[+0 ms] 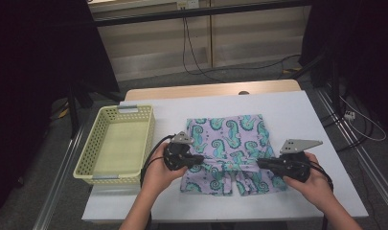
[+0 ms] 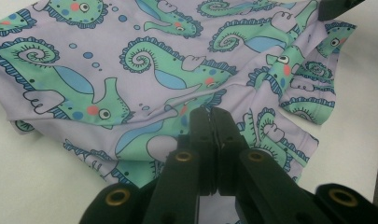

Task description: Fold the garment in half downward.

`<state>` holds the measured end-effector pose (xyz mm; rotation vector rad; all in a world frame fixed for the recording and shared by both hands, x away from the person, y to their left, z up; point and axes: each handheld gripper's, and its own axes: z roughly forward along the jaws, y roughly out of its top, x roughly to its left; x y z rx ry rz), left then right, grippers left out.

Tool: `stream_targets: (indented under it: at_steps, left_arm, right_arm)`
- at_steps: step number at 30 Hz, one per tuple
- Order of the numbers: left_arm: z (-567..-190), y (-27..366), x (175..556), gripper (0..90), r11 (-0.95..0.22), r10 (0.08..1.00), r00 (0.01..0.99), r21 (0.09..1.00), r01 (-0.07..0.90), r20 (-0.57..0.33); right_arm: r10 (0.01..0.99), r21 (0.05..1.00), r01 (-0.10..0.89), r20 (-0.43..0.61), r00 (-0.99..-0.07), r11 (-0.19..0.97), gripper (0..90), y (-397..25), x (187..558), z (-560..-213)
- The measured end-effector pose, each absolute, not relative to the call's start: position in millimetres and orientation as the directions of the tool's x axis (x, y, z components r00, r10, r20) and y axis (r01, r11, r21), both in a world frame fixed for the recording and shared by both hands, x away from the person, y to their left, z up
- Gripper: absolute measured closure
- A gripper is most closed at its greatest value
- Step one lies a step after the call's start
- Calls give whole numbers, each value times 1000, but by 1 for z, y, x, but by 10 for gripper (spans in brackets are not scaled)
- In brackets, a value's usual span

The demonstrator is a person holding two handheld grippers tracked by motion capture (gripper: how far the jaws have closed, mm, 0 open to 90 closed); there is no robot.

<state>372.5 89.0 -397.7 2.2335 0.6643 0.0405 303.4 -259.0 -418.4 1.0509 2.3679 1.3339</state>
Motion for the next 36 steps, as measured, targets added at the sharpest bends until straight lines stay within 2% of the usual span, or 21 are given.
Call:
stream_targets:
  at_steps: [36]
  left_arm:
    - [-388,92,365,889,-560,454,875,708,430,-172]
  right_arm:
    - [666,829,458,146,-731,322,867,-260,298,-410]
